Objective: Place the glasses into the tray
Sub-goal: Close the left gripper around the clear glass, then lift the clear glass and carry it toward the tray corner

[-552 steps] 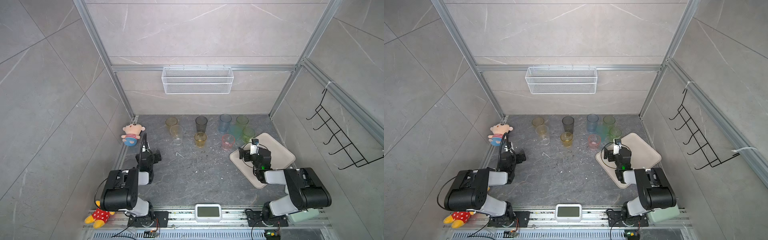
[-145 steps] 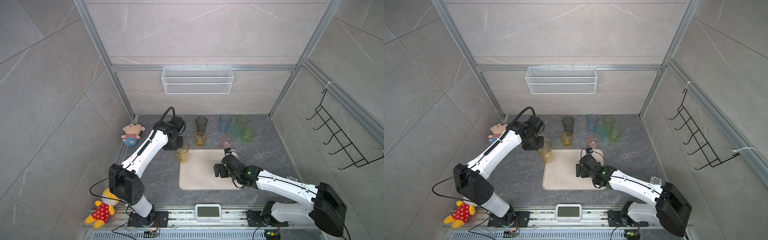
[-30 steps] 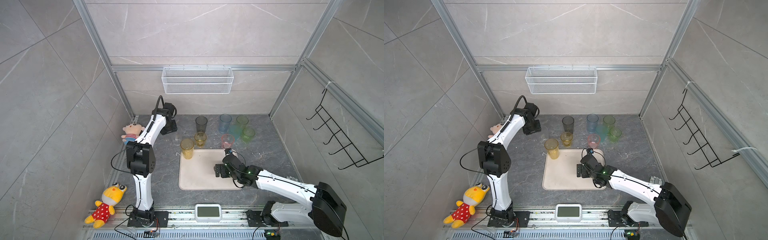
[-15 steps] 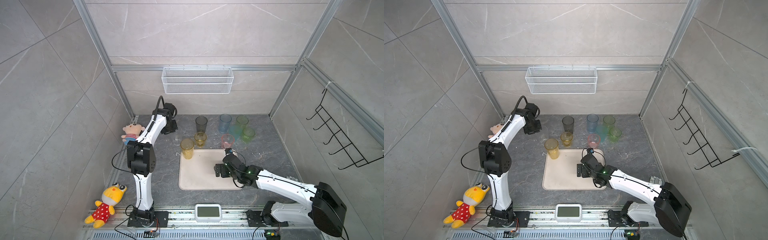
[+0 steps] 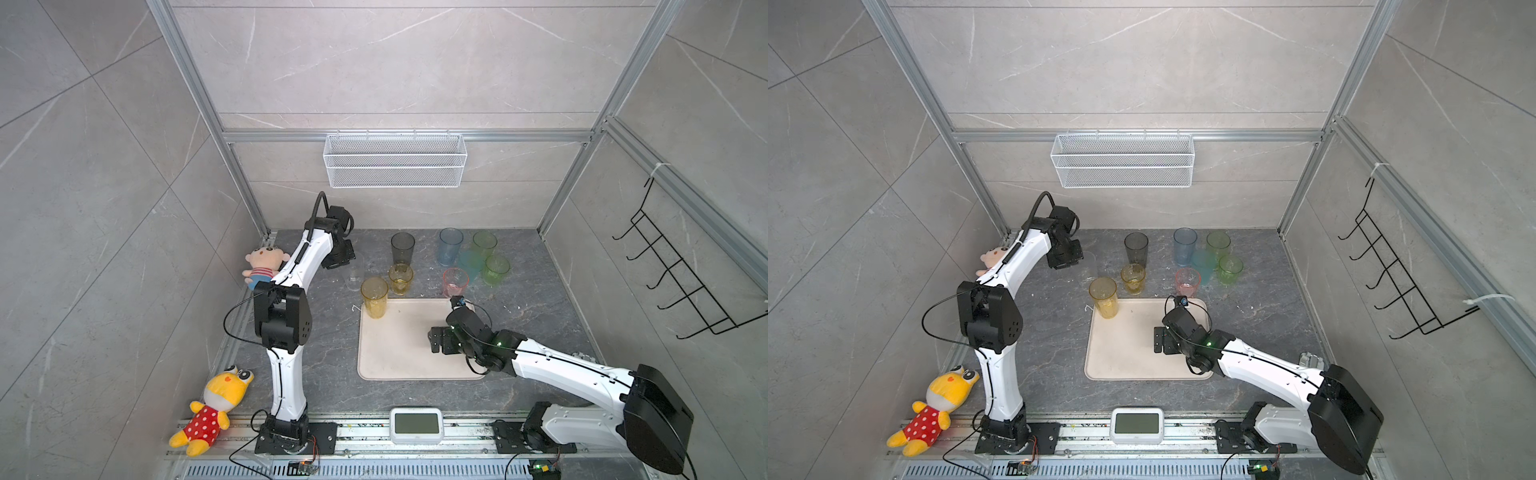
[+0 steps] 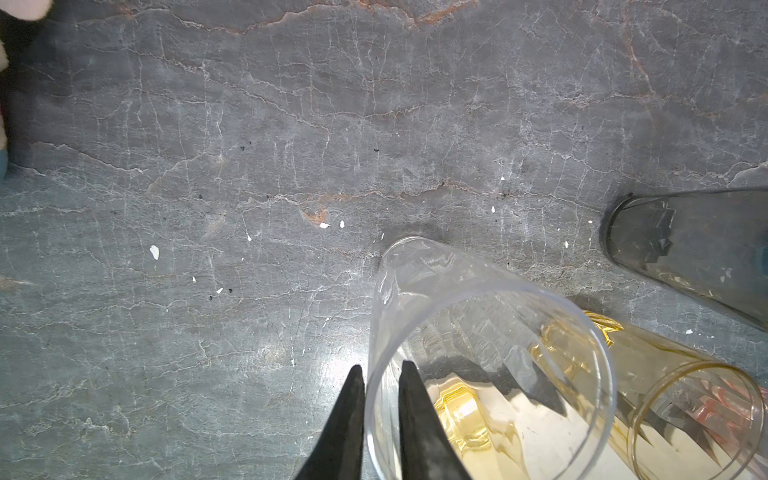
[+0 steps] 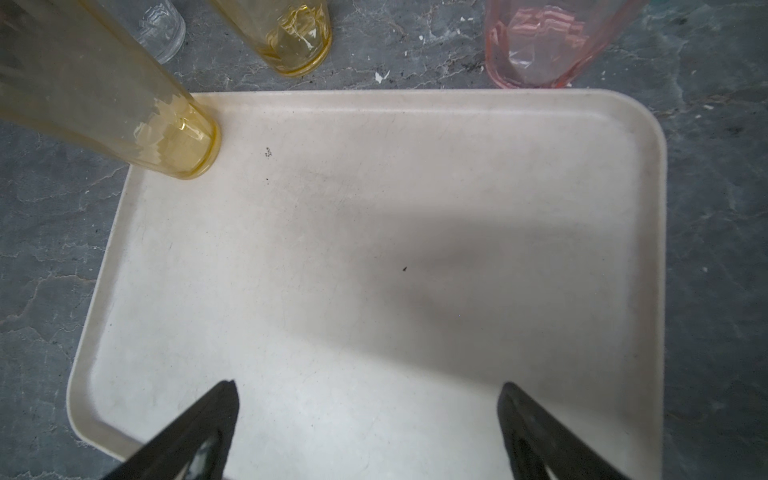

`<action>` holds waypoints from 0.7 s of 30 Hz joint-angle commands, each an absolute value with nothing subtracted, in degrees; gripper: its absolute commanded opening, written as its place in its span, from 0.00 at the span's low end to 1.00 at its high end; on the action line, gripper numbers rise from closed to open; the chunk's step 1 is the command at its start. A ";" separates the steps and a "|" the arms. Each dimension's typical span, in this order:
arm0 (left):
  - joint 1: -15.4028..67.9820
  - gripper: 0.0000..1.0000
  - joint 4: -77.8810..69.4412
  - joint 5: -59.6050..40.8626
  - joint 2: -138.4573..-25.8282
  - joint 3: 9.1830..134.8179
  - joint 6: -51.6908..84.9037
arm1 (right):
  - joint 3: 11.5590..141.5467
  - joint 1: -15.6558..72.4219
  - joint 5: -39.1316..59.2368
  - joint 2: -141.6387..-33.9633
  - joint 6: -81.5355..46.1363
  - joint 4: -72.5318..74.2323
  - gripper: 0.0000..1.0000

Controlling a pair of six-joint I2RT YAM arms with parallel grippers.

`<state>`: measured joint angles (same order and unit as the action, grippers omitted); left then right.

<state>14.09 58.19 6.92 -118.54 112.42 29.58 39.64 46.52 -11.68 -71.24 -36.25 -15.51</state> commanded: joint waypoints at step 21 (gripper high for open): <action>13.60 0.05 58.52 7.02 -115.29 110.03 28.17 | 38.98 45.88 -10.90 -71.92 -36.82 -14.77 0.99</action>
